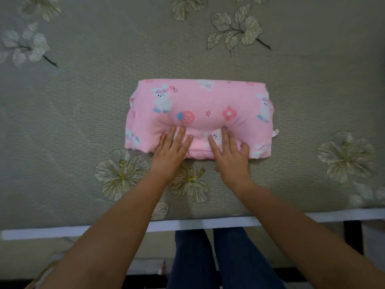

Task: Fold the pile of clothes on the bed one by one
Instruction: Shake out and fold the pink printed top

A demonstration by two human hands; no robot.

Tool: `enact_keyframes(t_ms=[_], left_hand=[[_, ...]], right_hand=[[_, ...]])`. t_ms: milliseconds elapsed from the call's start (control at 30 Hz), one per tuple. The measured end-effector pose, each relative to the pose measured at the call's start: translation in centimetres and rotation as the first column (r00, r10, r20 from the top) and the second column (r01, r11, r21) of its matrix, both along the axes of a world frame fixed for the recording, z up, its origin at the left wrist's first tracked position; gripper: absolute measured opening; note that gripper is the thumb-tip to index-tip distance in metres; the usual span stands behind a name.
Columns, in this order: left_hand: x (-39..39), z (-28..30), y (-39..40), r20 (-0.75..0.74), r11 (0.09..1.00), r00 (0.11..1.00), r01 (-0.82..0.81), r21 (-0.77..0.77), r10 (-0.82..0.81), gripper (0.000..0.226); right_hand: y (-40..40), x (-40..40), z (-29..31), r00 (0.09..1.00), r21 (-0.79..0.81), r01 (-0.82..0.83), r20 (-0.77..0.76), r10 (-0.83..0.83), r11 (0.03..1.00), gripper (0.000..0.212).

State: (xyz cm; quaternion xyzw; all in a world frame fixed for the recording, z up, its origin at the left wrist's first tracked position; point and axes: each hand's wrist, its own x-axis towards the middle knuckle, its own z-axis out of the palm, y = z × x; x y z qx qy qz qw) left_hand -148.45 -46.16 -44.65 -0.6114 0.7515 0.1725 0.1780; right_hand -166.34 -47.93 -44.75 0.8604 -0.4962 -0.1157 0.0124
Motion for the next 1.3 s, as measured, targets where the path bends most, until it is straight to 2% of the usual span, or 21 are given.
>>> enact_keyframes(t_ms=[100,133,200,233,300,367,533,633,900,967,1067,1133,1200,1267,1300], left_hand=[[0.6,-0.8,-1.6,-0.034,0.999,0.999,-0.028,0.023,0.028,0.076],[0.7,-0.6,-2.0,-0.046,1.0,0.999,-0.027,0.014,0.028,0.074],[0.9,-0.1,-2.8,-0.084,0.995,0.996,0.016,-0.101,-0.024,0.075],[1.1,0.1,-3.1,-0.103,0.986,0.993,0.045,-0.161,-0.062,0.076],[1.4,0.2,-3.7,-0.138,0.968,0.984,0.078,-0.237,-0.114,0.075],[1.6,-0.1,-4.1,-0.129,0.964,0.982,0.103,-0.244,-0.138,0.074],[2.1,-0.8,-4.4,-0.18,0.957,0.966,0.135,-0.258,-0.184,0.075],[2.2,-0.9,-4.5,-0.212,0.952,0.957,0.135,-0.275,-0.197,0.074],[2.4,-0.3,-6.0,-0.174,0.939,0.964,0.138,-0.315,-0.2,0.071],[2.7,0.0,-6.1,-0.136,0.921,0.97,0.138,-0.365,-0.2,0.074],[3.0,0.4,-7.1,-0.052,0.915,0.993,0.081,-0.396,-0.11,0.091],[3.0,0.5,-8.2,-0.053,0.91,0.991,0.092,-0.404,-0.124,0.094],[2.8,0.3,-8.9,-0.103,0.884,0.97,0.153,-0.441,-0.219,0.082],[2.1,-0.2,-9.4,-0.195,0.841,0.927,0.185,-0.509,-0.322,0.047],[1.7,-0.4,-9.6,-0.224,0.834,0.908,0.199,-0.515,-0.355,0.037]], right_hand=[[-0.9,-0.5,-1.0,0.999,-0.029,-0.036,-0.025,0.036,0.999,0.085],[-1.1,-0.6,-1.3,0.998,-0.084,-0.063,-0.023,0.061,0.994,0.076],[-1.7,-0.8,-1.6,0.994,-0.212,-0.109,-0.005,0.111,0.971,0.051],[-2.0,-0.9,-1.6,0.993,-0.258,-0.109,0.016,0.117,0.96,0.047],[-2.7,-1.1,-1.5,0.992,-0.326,-0.108,0.033,0.126,0.939,0.054],[-3.4,-1.0,-1.3,0.991,-0.359,-0.125,-0.011,0.13,0.925,0.058],[-5.1,0.5,-1.7,0.991,-0.268,-0.108,0.051,0.126,0.957,0.044],[-5.7,0.3,-2.1,0.983,-0.233,-0.131,0.096,0.157,0.964,0.046],[-8.0,-0.1,-2.0,0.947,-0.277,-0.117,0.258,0.191,0.954,0.042],[-8.1,0.2,-0.9,0.946,-0.243,-0.073,0.29,0.145,0.967,0.047],[-8.0,1.2,1.3,0.929,-0.173,-0.018,0.361,0.081,0.985,0.052],[-7.6,1.4,2.6,0.91,-0.096,0.035,0.414,0.007,0.995,0.07],[-6.7,1.3,3.6,0.902,-0.011,0.1,0.423,-0.086,0.995,0.081],[-5.5,0.9,3.8,0.903,0.026,0.167,0.398,-0.163,0.986,0.082],[-5.0,0.6,3.7,0.906,0.027,0.198,0.377,-0.193,0.98,0.081]])
